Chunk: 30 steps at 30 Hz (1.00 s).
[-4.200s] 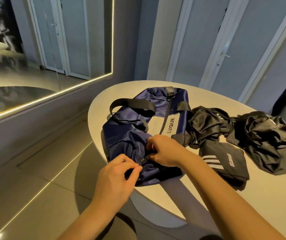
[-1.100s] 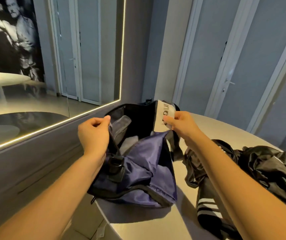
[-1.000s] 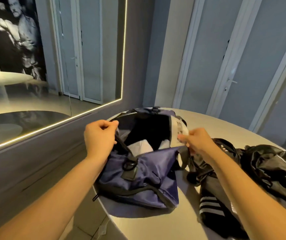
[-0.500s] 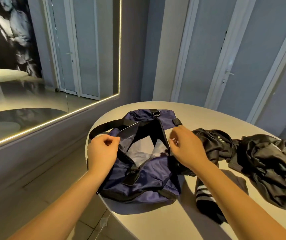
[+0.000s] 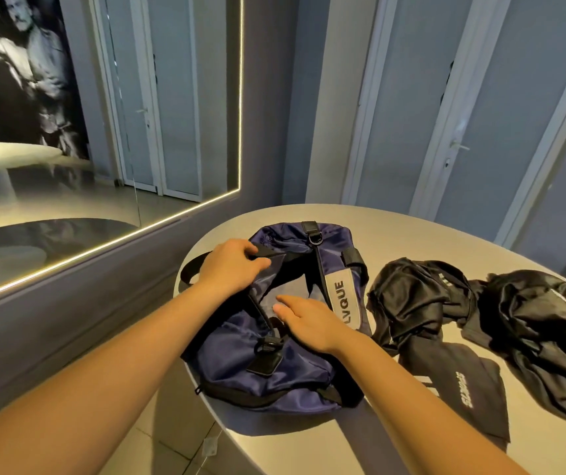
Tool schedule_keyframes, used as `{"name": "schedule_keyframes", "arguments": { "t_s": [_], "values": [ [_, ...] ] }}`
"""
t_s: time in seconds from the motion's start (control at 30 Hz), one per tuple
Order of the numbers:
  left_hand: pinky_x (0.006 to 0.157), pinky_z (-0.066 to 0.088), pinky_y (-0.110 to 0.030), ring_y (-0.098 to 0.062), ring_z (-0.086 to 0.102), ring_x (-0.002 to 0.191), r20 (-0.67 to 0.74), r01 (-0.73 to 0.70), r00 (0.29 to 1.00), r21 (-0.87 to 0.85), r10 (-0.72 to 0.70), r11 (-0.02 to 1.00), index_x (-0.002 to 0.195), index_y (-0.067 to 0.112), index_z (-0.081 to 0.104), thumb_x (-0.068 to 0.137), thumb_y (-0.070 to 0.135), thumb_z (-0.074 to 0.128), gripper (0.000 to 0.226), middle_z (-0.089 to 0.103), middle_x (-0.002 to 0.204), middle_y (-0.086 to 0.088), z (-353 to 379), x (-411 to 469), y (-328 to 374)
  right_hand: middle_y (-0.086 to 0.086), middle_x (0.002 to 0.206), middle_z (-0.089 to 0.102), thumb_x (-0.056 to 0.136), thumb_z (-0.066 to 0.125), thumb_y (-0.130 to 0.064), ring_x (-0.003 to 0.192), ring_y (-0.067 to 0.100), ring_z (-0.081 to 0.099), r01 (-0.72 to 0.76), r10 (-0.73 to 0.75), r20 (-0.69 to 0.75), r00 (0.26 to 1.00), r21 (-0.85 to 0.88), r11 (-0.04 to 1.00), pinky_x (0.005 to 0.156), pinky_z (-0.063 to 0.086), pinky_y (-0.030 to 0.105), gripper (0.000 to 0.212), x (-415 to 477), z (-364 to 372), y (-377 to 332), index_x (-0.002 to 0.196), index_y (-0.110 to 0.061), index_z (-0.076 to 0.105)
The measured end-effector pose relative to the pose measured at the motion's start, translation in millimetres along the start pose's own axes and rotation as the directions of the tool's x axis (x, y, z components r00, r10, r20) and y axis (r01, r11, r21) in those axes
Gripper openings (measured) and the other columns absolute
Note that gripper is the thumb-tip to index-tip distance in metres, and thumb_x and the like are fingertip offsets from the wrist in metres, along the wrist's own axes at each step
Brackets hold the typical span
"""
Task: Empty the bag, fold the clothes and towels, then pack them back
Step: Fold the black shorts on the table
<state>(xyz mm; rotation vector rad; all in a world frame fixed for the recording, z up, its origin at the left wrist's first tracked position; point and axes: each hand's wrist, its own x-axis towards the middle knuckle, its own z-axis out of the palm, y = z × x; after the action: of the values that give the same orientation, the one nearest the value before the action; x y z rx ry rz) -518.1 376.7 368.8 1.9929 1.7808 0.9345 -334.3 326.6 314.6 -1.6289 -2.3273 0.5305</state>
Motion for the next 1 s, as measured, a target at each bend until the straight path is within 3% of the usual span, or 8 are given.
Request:
{"name": "schedule_keyframes", "arguments": {
  "t_s": [0.23, 0.33, 0.4, 0.53, 0.73, 0.8, 0.9, 1.0],
  "values": [
    [0.053, 0.044, -0.033, -0.025, 0.055, 0.053, -0.18, 0.09, 0.981, 0.095, -0.072, 0.991, 0.055, 0.009, 0.064, 0.092, 0.027, 0.069, 0.042, 0.057, 0.052, -0.004, 21.8, 8.9, -23.1, 0.005, 0.158, 0.043, 0.11, 0.024, -0.045, 0.148, 0.023, 0.035, 0.036, -0.036, 0.002, 0.999, -0.004, 0.999, 0.125, 0.012, 0.041, 0.054, 4.6, 8.8, 3.5, 0.157, -0.022, 0.036],
    [0.045, 0.037, -0.031, -0.026, 0.049, 0.044, -0.265, 0.087, 0.961, 0.012, -0.081, 0.996, 0.051, 0.005, 0.058, 0.094, 0.019, 0.064, 0.045, 0.05, 0.047, -0.008, 16.1, 4.1, -32.0, 0.008, 0.122, 0.071, 0.106, 0.024, -0.051, 0.117, 0.021, 0.059, 0.118, -0.116, -0.032, 0.993, 0.076, 0.99, 0.12, 0.021, 0.038, 0.058, -8.3, 14.1, 4.3, 0.118, -0.017, 0.069],
    [0.043, 0.036, -0.028, -0.022, 0.047, 0.042, -0.347, 0.088, 0.932, -0.065, -0.105, 0.994, 0.053, 0.003, 0.06, 0.096, 0.018, 0.063, 0.046, 0.052, 0.047, -0.009, 8.8, 3.2, -30.7, 0.021, 0.089, 0.065, 0.098, 0.022, -0.063, 0.088, 0.029, 0.059, 0.157, -0.142, -0.087, 0.986, 0.206, 0.966, 0.102, 0.035, 0.034, 0.077, -20.8, 12.6, 6.1, 0.088, 0.003, 0.061],
    [0.042, 0.031, -0.027, -0.019, 0.046, 0.041, -0.429, 0.057, 0.898, -0.108, -0.098, 0.993, 0.053, 0.005, 0.059, 0.099, 0.021, 0.06, 0.049, 0.049, 0.045, -0.005, 8.5, -3.6, -29.2, 0.03, 0.088, 0.058, 0.101, 0.033, -0.061, 0.09, 0.041, 0.057, 0.126, -0.089, -0.13, 0.988, 0.316, 0.94, 0.093, 0.041, 0.054, 0.077, -32.1, 15.2, 10.7, 0.082, 0.01, 0.055],
    [0.062, 0.057, -0.048, -0.029, 0.063, 0.061, -0.239, 0.039, 0.971, 0.072, -0.021, 0.997, 0.066, 0.014, 0.071, 0.101, 0.03, 0.057, 0.041, 0.064, 0.062, -0.005, 19.4, -25.4, -39.0, 0.012, 0.073, 0.066, 0.103, 0.014, -0.064, 0.085, 0.017, 0.064, 0.166, -0.136, -0.274, 0.952, 0.089, 0.982, 0.121, 0.02, 0.026, 0.074, -29.5, 27.2, 11.3, 0.076, -0.012, 0.06],
    [0.077, 0.058, -0.048, -0.034, 0.069, 0.083, -0.181, 0.032, 0.983, 0.081, -0.017, 0.996, 0.093, 0.013, 0.078, 0.102, 0.024, 0.053, 0.029, 0.074, 0.087, -0.01, 13.8, -30.2, -32.5, 0.003, 0.068, 0.061, 0.107, 0.018, -0.053, 0.077, 0.013, 0.059, 0.189, -0.171, -0.317, 0.933, 0.027, 0.982, 0.12, 0.018, 0.025, 0.061, -37.7, 23.8, 9.3, 0.083, -0.02, 0.062],
    [0.11, 0.041, -0.042, -0.031, 0.049, 0.137, -0.031, -0.066, 0.997, 0.109, 0.07, 0.992, 0.15, 0.014, 0.05, 0.105, 0.021, 0.047, 0.045, 0.05, 0.153, -0.009, 8.3, -44.6, -23.0, 0.002, 0.062, 0.054, 0.109, 0.023, -0.046, 0.072, 0.013, 0.056, 0.2, -0.191, -0.301, 0.934, -0.002, 0.98, 0.119, 0.019, 0.025, 0.056, -45.8, 21.0, 8.2, 0.075, -0.016, 0.056],
    [0.124, 0.018, -0.038, -0.022, 0.02, 0.155, 0.118, -0.276, 0.959, 0.181, 0.258, 0.944, 0.158, 0.014, 0.036, 0.108, 0.034, 0.044, 0.054, 0.023, 0.168, -0.004, 10.7, -62.1, -21.7, 0.002, 0.051, 0.041, 0.11, 0.03, -0.04, 0.061, 0.014, 0.051, 0.193, -0.174, -0.282, 0.944, 0.041, 0.98, 0.118, 0.023, 0.026, 0.056, -46.2, 25.2, 12.2, 0.062, -0.014, 0.042]
  ]
}}
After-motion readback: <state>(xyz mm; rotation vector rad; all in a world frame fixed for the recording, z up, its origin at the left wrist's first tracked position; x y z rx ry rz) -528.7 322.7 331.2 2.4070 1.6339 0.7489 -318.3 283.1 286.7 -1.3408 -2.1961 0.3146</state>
